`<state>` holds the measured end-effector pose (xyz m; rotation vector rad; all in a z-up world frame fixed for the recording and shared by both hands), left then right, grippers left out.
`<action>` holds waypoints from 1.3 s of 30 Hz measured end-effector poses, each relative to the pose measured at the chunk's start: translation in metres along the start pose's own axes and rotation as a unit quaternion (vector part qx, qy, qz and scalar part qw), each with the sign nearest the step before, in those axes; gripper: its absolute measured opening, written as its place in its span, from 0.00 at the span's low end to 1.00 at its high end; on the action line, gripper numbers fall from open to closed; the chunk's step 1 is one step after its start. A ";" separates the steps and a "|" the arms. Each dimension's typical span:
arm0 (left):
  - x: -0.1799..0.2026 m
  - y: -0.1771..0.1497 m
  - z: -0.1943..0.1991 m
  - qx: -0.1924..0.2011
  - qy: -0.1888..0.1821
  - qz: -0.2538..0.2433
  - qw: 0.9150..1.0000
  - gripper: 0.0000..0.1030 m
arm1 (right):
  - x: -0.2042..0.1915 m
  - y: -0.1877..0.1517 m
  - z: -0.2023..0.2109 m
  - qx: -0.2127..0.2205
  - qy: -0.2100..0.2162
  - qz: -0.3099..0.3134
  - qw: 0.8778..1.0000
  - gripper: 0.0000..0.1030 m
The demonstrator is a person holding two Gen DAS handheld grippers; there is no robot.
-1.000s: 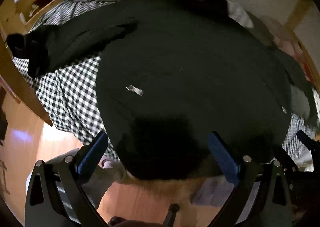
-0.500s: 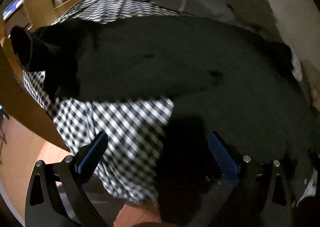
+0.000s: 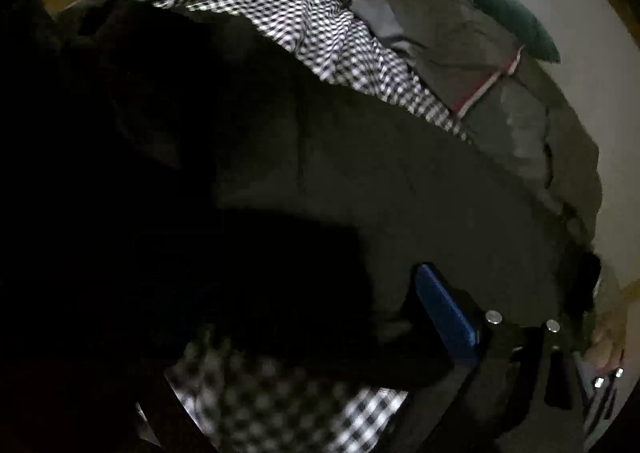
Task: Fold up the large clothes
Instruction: 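Lift the jacket hem upward with both grippers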
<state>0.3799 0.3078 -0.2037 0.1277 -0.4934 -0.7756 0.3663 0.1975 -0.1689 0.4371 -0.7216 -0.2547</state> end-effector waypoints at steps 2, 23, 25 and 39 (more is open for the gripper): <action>0.003 0.013 0.003 0.006 -0.016 -0.007 1.000 0.95 | -0.007 0.020 -0.013 0.016 0.009 0.020 1.000 0.97; 0.032 0.089 0.004 0.016 -0.251 0.035 0.967 0.77 | 0.081 0.042 -0.061 0.018 0.059 -0.189 0.980 0.06; 0.033 0.093 0.006 0.002 -0.281 0.048 0.958 0.77 | 0.089 0.035 -0.058 0.021 0.053 -0.196 0.979 0.06; 0.045 0.074 0.009 -0.054 -0.336 0.100 0.935 0.90 | 0.142 0.004 0.011 0.067 0.052 -0.315 0.945 0.04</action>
Point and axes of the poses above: each gripper's, at about its wrist camera, not at the fingertips, and z roughly against the way its jaws point, x to its right, y to its top, the point moved 7 cm from there along -z, roughly the way its jaws point, and after that the axes turned 9 degrees about -x, right-handed, at the moved point
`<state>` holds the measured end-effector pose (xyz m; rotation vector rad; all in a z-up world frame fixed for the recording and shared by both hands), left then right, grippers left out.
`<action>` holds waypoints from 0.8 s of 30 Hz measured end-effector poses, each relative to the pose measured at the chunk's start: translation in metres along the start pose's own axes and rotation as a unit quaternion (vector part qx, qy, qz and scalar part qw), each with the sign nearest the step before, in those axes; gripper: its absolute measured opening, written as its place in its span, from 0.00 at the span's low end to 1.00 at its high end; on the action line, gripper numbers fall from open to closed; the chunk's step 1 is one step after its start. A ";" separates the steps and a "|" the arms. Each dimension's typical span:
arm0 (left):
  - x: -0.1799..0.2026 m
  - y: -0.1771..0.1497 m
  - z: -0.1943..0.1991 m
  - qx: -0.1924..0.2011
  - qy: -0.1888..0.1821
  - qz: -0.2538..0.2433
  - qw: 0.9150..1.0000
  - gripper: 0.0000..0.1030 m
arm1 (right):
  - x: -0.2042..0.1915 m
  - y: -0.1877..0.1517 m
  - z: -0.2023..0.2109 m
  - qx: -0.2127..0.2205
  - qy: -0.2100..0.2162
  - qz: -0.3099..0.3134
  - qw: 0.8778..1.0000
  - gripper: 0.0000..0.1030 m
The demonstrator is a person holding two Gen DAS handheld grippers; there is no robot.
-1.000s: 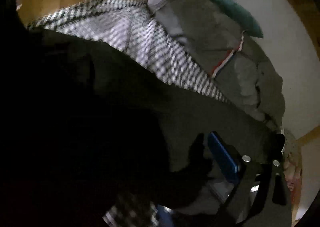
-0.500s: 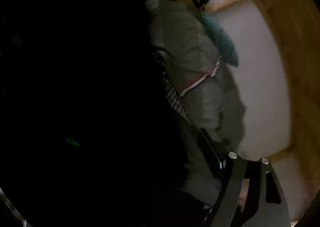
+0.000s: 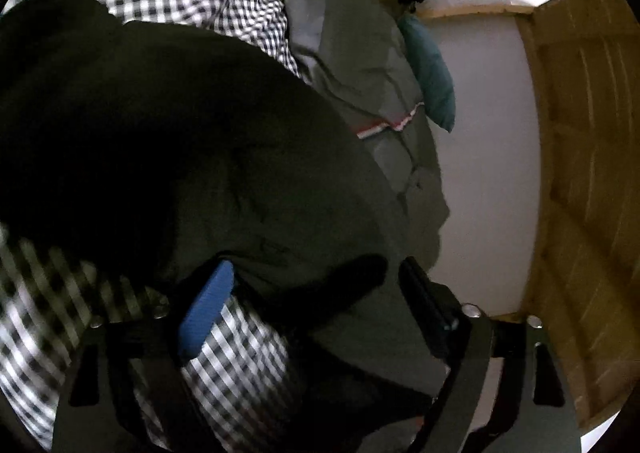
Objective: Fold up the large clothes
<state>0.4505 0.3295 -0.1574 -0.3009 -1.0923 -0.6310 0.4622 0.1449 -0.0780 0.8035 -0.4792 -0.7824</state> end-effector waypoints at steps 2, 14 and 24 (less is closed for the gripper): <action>0.000 -0.026 0.012 0.038 0.039 0.013 0.998 0.94 | 0.004 0.012 -0.004 0.002 0.005 -0.011 1.000 0.04; -0.047 -0.024 0.017 0.126 -0.004 0.176 0.976 0.94 | 0.010 0.027 0.033 0.026 0.036 -0.029 0.999 0.03; 0.014 0.027 0.013 0.138 0.124 -0.103 0.977 0.16 | 0.020 -0.017 0.041 -0.044 0.044 -0.003 0.998 0.09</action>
Point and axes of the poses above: each gripper's, at about its wrist camera, not at the fingertips, and z roughly against the way its jaws point, x to its right, y to its top, the point moved 7 cm from there along -z, roughly the way its jaws point, and after that the axes turned 9 degrees about -x, right-handed, at the moved point
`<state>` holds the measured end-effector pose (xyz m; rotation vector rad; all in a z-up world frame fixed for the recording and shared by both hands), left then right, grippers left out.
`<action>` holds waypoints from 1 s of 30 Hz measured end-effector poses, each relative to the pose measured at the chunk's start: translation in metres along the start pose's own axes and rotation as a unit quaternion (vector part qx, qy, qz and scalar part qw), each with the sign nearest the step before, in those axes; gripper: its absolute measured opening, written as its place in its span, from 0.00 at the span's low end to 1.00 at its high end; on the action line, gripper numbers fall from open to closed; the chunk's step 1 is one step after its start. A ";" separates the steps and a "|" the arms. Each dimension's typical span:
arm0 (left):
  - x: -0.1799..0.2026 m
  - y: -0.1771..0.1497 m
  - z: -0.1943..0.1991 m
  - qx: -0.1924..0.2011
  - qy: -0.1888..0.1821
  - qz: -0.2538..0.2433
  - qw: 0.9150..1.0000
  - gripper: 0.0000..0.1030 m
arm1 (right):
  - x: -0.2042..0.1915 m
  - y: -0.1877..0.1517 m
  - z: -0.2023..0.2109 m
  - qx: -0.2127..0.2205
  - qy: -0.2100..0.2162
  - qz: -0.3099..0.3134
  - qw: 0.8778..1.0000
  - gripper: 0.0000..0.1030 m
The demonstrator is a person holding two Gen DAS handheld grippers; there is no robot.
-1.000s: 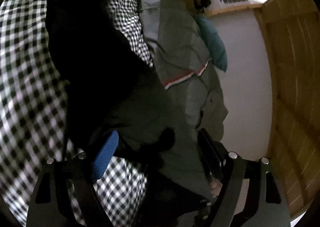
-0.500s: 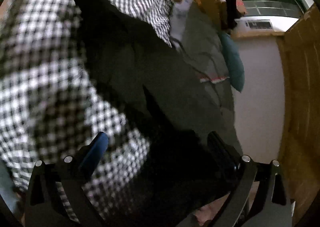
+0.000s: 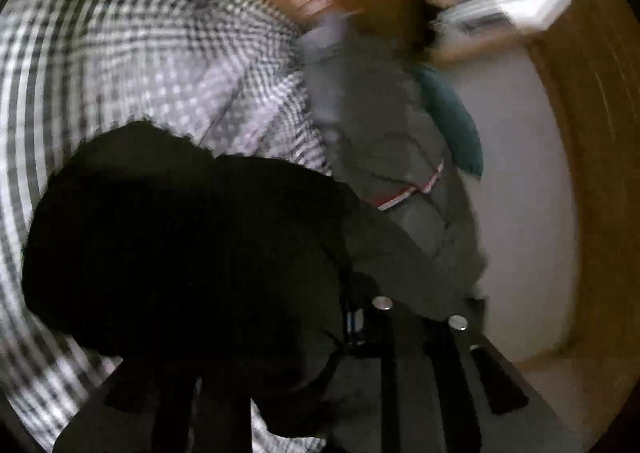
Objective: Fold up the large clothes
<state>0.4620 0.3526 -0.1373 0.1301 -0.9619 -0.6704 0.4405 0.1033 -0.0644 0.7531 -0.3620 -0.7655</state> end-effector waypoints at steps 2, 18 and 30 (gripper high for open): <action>0.034 -0.006 0.009 0.041 0.042 -0.106 0.993 0.14 | 0.009 -0.003 0.012 -0.013 0.029 -0.014 0.999 0.18; 0.219 -0.204 -0.022 0.163 0.168 -0.582 0.779 0.10 | 0.080 0.056 0.083 -0.169 0.225 -0.239 0.929 0.92; 0.253 -0.355 -0.059 0.143 0.164 -0.731 0.647 0.12 | 0.133 -0.024 0.033 -0.311 0.118 -0.331 0.883 0.23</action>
Point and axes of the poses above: each gripper's, at about its wrist camera, not at the fingertips, and z roughly against the way its jaws point, x to its right, y to its top, the point moved 7 cm from there along -z, roughly the way its jaws point, and after that the axes turned 9 degrees about -x, right-handed, at the moved point
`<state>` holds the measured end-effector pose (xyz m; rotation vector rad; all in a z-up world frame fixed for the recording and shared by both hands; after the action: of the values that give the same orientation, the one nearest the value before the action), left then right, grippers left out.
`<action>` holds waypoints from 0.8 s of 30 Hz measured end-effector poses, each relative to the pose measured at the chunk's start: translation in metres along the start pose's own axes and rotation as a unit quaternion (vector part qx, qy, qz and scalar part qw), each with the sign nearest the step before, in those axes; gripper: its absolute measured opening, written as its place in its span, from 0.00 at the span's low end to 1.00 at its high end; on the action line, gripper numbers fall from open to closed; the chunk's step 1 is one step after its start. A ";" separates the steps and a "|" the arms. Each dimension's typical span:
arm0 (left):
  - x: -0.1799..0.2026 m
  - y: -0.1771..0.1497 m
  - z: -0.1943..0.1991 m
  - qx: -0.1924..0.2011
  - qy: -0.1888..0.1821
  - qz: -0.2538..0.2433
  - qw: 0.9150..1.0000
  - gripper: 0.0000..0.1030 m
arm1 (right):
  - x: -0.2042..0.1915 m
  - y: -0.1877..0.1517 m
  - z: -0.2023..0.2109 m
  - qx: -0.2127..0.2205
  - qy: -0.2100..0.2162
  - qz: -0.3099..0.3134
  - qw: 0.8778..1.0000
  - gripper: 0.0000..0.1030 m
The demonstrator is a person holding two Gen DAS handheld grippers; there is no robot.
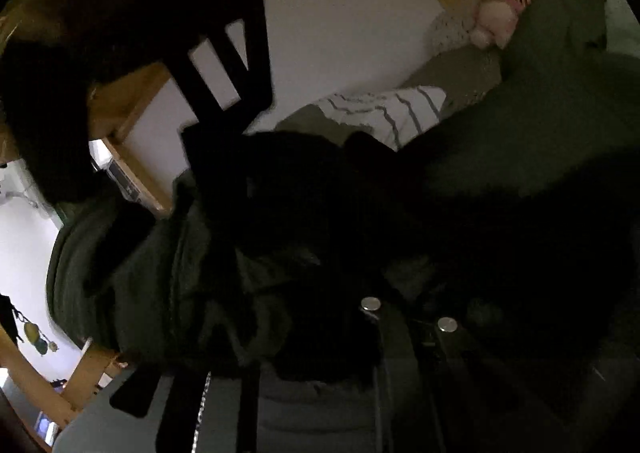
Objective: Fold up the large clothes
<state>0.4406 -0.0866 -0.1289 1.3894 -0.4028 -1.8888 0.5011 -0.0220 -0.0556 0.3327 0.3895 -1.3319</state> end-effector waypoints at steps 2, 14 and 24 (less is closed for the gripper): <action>-0.006 -0.003 0.003 -0.001 0.014 0.019 1.000 0.39 | 0.003 0.000 0.025 0.042 0.057 0.003 0.998 0.19; -0.139 -0.025 0.081 -0.060 -0.141 0.391 0.908 0.80 | 0.069 -0.021 0.136 0.213 0.210 0.046 0.953 0.16; -0.104 -0.050 -0.184 -0.365 -0.143 0.289 0.873 0.30 | 0.252 -0.070 0.068 0.193 0.211 -0.083 0.955 0.17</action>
<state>0.6048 0.0535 -0.1563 0.4128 -0.1728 -1.4866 0.4866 -0.2859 -0.1112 0.9391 0.5207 -1.4995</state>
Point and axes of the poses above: each gripper's, at about its wrist camera, not at the fingertips, and z roughly against the way its jaws point, x to its right, y to its top, the point moved 7 cm from there along -z, roughly the way its jaws point, and after that the axes turned 9 degrees about -x, right-handed, at the moved point
